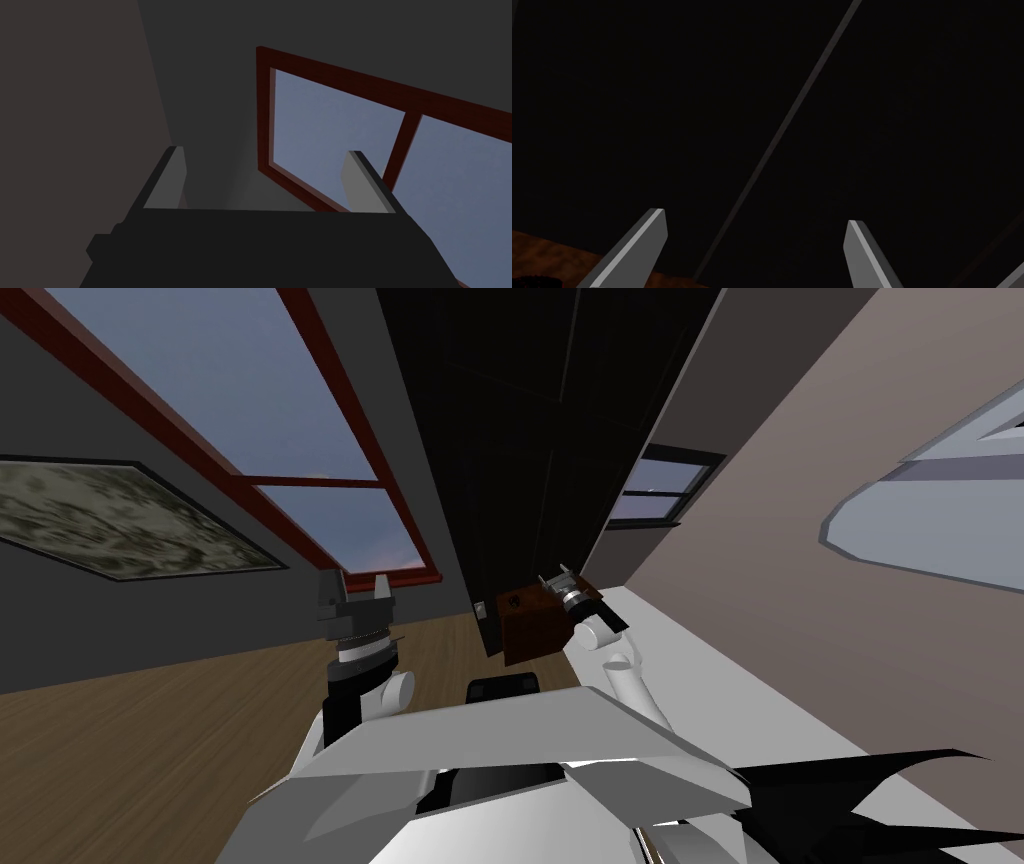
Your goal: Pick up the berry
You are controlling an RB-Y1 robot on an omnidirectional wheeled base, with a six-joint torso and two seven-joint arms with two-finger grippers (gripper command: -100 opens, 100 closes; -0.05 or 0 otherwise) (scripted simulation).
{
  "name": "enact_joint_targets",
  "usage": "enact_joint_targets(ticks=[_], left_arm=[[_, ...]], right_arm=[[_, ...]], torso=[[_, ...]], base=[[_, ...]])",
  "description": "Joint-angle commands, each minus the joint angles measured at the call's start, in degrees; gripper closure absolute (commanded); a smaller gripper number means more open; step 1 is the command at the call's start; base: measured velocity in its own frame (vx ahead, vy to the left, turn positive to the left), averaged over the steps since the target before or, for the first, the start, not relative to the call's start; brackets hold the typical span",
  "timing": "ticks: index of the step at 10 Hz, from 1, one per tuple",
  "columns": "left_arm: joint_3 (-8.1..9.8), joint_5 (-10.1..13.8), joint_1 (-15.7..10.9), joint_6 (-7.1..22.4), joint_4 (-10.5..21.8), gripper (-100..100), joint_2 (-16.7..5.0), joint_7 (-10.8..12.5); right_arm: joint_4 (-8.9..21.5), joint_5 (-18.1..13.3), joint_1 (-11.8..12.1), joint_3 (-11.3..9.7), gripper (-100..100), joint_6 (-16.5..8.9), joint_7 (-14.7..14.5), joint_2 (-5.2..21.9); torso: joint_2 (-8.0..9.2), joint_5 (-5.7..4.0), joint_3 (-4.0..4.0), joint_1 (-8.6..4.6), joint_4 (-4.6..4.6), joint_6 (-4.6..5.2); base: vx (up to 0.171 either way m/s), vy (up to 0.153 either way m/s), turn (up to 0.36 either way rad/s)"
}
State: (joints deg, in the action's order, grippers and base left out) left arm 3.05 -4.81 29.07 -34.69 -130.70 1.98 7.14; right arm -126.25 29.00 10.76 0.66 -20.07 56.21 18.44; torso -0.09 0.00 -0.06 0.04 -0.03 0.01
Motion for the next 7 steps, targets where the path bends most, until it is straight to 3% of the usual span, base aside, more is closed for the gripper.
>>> enact_joint_targets(ticks=[1,2,4,5,6,7], left_arm=[[0.0,0.0,0.0,0.0,0.0,0,0.0,0.0],[0.0,0.0,0.0,0.0,0.0,0,0.0,0.0],[0.0,0.0,0.0,0.0,0.0,0,0.0,0.0],[0.0,0.0,0.0,0.0,0.0,0,0.0,0.0],[0.0,0.0,0.0,0.0,0.0,0,0.0,0.0],[0.0,0.0,0.0,0.0,0.0,0,0.0,0.0]], right_arm=[[0.17,0.93,-0.27,0.04,-100,-1.81,2.86,0.44],[0.66,2.97,-0.92,0.18,-100,-4.26,4.47,1.44],[0.66,2.97,-0.92,0.18,-100,-4.86,6.75,1.44],[1.19,5.03,-1.49,0.35,-100,-7.34,8.89,2.45],[1.19,5.03,-1.49,0.35,-100,-7.86,10.39,2.45],[1.75,7.11,-1.98,0.56,-100,-9.86,12.02,3.49]], torso=[[0.0,0.0,0.0,0.0,0.0,0.0],[0.0,0.01,0.0,0.03,0.0,-0.01],[-0.04,0.01,-0.02,0.05,-0.01,-0.01],[0.03,0.01,0.01,0.02,0.0,-0.01],[0.02,0.01,0.01,0.03,0.0,0.0],[0.0,0.01,0.0,0.05,0.0,-0.01]], base=[[0.029,0.015,-0.028],[0.043,0.024,-0.046],[0.025,0.017,-0.015],[0.024,0.019,-0.056],[0.03,0.023,-0.033],[0.05,0.039,-0.054]])
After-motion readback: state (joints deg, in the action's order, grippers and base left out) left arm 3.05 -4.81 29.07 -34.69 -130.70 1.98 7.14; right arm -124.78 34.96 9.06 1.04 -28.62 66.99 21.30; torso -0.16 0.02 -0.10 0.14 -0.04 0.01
